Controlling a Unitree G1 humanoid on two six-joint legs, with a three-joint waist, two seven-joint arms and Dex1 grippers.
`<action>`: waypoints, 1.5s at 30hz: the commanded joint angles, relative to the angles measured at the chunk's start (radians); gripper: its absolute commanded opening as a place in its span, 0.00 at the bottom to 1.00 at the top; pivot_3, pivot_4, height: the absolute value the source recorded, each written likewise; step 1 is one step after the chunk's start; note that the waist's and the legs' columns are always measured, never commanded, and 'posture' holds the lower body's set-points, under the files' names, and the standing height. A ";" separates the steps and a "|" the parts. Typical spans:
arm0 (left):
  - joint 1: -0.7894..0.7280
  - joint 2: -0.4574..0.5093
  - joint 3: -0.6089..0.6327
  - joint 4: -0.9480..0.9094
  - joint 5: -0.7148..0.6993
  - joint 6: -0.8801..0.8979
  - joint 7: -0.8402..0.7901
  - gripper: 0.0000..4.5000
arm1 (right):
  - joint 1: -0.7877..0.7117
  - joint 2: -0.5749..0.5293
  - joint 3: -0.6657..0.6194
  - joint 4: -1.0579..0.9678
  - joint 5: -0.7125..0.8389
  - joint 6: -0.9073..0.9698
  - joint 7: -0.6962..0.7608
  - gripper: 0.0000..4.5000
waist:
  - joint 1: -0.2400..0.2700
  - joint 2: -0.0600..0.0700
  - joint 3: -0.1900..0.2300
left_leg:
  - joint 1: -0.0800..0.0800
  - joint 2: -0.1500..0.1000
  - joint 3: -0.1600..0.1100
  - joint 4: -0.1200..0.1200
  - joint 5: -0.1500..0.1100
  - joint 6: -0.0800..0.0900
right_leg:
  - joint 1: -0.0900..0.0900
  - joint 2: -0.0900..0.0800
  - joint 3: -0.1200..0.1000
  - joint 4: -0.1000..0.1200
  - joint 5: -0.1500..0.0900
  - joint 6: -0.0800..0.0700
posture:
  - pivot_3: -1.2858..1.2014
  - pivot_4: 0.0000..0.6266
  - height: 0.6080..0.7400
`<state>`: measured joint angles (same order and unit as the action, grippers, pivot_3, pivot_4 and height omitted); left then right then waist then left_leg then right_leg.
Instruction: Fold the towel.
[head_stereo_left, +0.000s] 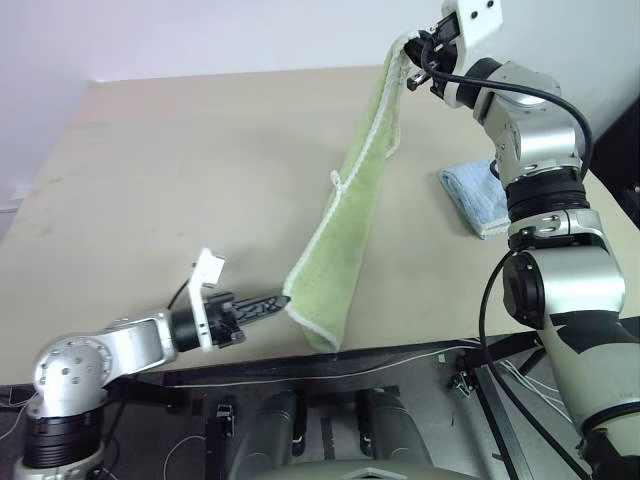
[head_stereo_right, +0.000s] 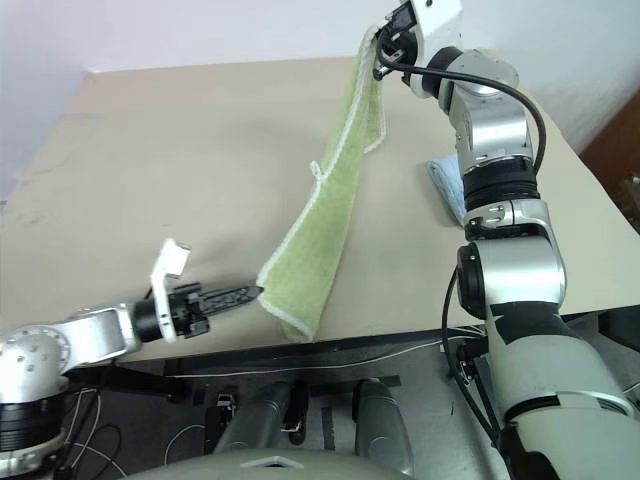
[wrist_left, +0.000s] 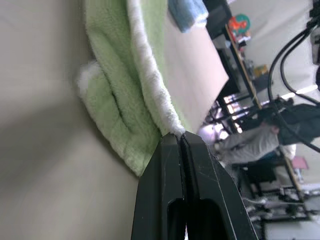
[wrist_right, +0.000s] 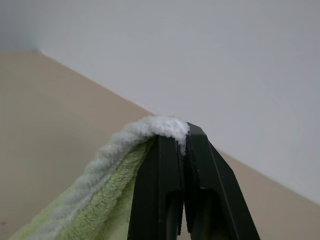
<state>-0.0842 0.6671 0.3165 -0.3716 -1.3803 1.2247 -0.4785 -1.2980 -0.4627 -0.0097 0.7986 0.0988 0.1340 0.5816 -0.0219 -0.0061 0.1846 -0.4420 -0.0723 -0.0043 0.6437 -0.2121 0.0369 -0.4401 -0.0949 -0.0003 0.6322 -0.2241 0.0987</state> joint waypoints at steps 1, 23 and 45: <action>-0.011 0.179 0.105 0.038 0.129 -0.117 -0.237 0.01 | -0.039 -0.046 -0.036 -0.013 -0.002 -0.035 0.005 0.00 | -0.001 0.001 0.001 | 0.000 0.000 0.000 -0.001 0.000 0.000 | 0.000 0.000 0.000 0.000 0.000 -0.001 | 0.52 0.24 1.00; -1.293 0.212 -0.245 1.622 1.176 -1.275 -0.340 0.01 | -0.172 -0.084 -0.060 0.222 -0.049 -0.191 -0.036 0.00 | 0.000 -0.001 0.003 | -0.002 -0.002 0.004 -0.014 0.007 -0.004 | -0.004 0.002 -0.002 -0.003 0.000 0.003 | 0.52 0.24 1.00; -0.727 0.454 -0.111 1.347 1.095 -1.240 -1.136 0.01 | 0.748 -0.392 -0.117 -0.877 0.256 0.430 0.435 0.00 | 0.005 -0.003 0.004 | -0.001 0.000 0.002 0.004 0.000 0.007 | 0.002 -0.002 -0.002 0.002 0.000 0.004 | 0.52 0.24 1.00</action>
<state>-0.8246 1.0811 0.1715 1.0342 -0.2484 -0.0491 -1.6030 -0.5580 -0.8253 -0.0826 -0.0264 0.3276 0.5445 1.0014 -0.0168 -0.0088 0.1884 -0.4428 -0.0720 -0.0026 0.6478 -0.2121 0.0440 -0.4384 -0.0974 -0.0026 0.6334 -0.2242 0.1018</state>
